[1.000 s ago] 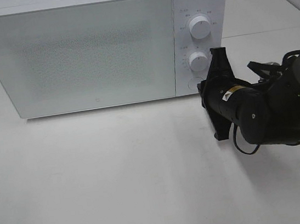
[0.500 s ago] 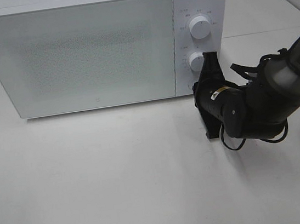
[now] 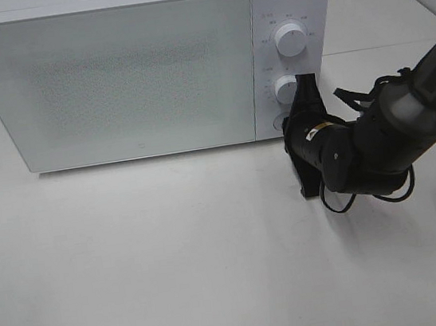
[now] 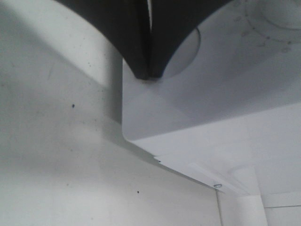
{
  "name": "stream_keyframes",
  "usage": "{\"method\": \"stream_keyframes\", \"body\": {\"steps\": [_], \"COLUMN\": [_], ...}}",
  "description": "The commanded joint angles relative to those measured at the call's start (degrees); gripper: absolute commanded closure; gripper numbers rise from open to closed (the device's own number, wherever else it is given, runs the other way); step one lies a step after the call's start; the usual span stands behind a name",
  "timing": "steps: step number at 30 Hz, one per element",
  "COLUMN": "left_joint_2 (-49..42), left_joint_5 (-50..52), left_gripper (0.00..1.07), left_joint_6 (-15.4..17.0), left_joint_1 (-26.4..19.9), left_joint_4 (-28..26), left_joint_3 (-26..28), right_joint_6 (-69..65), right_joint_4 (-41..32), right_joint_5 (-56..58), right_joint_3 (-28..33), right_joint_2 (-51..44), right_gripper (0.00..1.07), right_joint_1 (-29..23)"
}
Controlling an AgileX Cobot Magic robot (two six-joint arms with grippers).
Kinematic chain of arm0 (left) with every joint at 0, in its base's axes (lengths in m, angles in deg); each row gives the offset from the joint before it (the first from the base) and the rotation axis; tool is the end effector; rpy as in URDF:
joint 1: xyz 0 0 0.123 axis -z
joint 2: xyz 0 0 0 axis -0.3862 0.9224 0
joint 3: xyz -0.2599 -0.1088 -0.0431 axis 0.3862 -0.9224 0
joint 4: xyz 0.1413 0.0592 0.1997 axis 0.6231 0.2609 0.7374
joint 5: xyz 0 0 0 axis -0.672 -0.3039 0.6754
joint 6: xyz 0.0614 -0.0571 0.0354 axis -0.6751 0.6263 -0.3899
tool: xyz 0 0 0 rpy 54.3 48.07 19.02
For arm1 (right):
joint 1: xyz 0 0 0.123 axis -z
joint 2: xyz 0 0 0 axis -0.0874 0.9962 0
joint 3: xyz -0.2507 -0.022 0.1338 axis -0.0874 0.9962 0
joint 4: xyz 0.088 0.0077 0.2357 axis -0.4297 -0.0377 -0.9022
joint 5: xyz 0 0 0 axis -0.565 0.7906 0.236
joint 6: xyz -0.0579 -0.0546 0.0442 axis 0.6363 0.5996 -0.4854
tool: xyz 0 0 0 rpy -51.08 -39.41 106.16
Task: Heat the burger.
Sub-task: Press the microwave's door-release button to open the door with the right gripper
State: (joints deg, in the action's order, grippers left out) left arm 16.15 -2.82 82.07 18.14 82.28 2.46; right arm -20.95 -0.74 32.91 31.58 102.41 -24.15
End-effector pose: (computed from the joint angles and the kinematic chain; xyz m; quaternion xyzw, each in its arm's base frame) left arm -0.0043 -0.0093 0.2781 -0.0231 0.8463 -0.0301 0.5313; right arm 0.3394 0.1455 0.0766 0.5932 0.5887 0.4023 0.3738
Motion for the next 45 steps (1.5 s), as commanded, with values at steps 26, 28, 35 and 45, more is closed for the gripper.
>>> {"method": "stream_keyframes", "body": {"steps": [26,28,35,45], "left_joint_2": [-1.20,-1.20,-1.20,-1.20], "left_joint_5": [0.57,0.57,0.57,0.57], "left_gripper": [0.06,0.06,0.06,0.06], "left_joint_6": [0.06,0.06,0.06,0.06], "left_joint_1": [0.17,0.17,0.17,0.17], "left_joint_4": [-0.06,-0.06,-0.06,-0.06], "left_joint_3": [-0.06,-0.06,-0.06,-0.06], "right_joint_6": [8.14,8.37,9.68,10.37], "right_joint_4": [-3.04,-2.81,-2.46,-2.23], "right_joint_5": [-7.62,-7.28,-7.22,-4.93], "right_joint_3": [-11.06,-12.09,-12.20,-11.52], "right_joint_2": [0.17,0.29,0.29,-0.29], "right_gripper": [1.06,1.06,1.07,1.07], "right_joint_1": [0.52,0.52,0.52,0.52]}}
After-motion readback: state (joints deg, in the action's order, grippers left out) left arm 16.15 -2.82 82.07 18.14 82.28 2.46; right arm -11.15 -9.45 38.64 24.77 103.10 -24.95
